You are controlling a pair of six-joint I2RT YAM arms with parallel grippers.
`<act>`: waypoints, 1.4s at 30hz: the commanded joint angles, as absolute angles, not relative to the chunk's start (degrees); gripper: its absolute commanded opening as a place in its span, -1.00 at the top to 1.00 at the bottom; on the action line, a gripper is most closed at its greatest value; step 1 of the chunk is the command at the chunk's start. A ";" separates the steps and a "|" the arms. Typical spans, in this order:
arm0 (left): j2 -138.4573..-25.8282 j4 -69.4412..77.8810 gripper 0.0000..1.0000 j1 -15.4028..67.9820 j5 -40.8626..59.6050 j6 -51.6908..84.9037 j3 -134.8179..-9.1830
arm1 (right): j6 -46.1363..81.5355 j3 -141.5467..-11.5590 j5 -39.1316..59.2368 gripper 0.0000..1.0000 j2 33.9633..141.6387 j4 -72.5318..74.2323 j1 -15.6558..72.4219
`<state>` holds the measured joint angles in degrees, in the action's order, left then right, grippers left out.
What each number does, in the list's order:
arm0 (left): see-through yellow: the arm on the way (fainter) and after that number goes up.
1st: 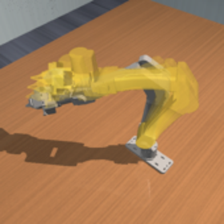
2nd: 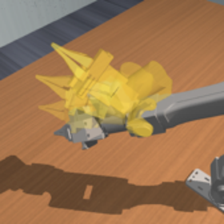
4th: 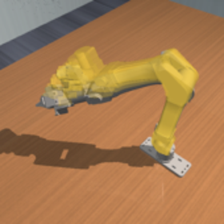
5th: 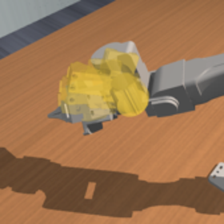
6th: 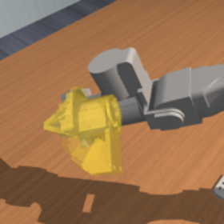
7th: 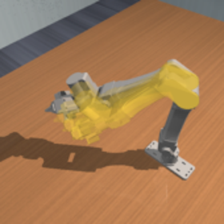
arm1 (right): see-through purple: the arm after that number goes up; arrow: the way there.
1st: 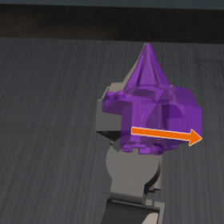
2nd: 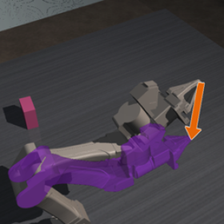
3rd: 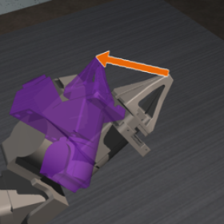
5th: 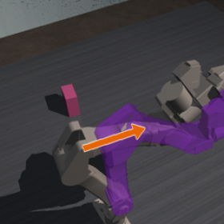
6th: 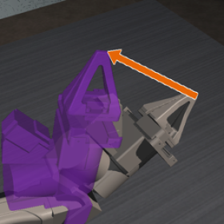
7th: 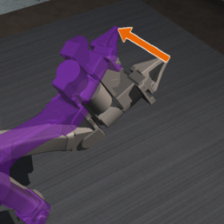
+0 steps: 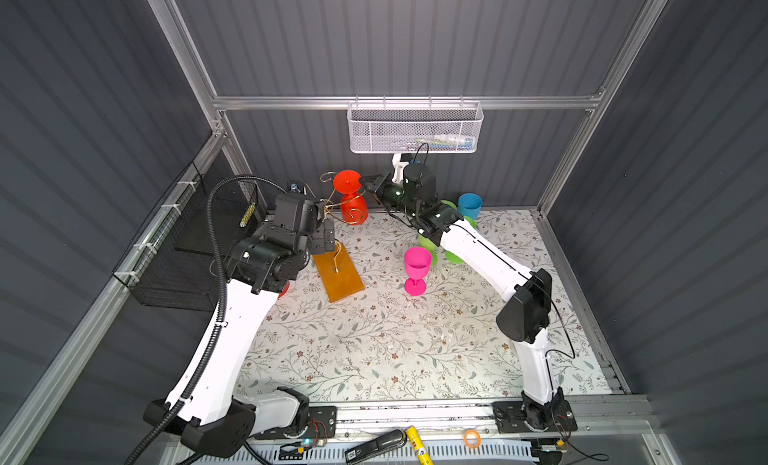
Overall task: Take the wine glass off the wine glass rack
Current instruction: 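Lift the red glass off the rack hook with the right gripper, then carry the upside-down red glass away from the rack toward the table center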
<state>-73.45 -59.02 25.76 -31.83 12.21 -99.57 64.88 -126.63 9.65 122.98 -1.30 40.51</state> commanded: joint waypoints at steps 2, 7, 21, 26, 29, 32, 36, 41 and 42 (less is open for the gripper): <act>-72.52 -58.45 -0.99 25.40 -30.96 12.39 -99.20 | 64.40 -130.69 9.91 1.00 125.75 -2.10 40.74; -72.94 -58.45 -0.99 25.40 -30.21 12.39 -99.13 | 65.08 -134.55 9.80 1.00 128.95 -1.65 40.74; -73.92 -58.43 -1.00 25.40 -30.07 11.73 -100.25 | 65.46 -137.91 5.74 1.00 132.90 4.25 39.74; -74.36 -58.44 -0.99 25.40 -29.92 11.69 -100.38 | 65.77 -136.64 5.07 1.00 132.74 7.17 38.78; -74.44 -58.44 -1.00 25.43 -29.47 11.71 -99.96 | 65.78 -136.17 4.63 1.00 132.63 8.03 38.09; -74.71 -56.69 -0.99 25.36 -29.03 11.71 -100.05 | 65.75 -135.85 4.31 1.00 132.24 8.48 37.38; -74.77 -56.66 -1.00 25.39 -28.89 11.69 -100.24 | 64.67 -132.73 3.87 1.00 130.18 10.11 36.60; -74.69 -56.52 -1.00 25.36 -28.17 11.69 -100.25 | 63.07 -125.70 3.56 1.00 125.33 12.64 35.69; -74.50 -56.30 -0.99 25.40 -28.03 11.60 -100.21 | 62.77 -124.34 3.58 1.00 124.36 13.10 35.54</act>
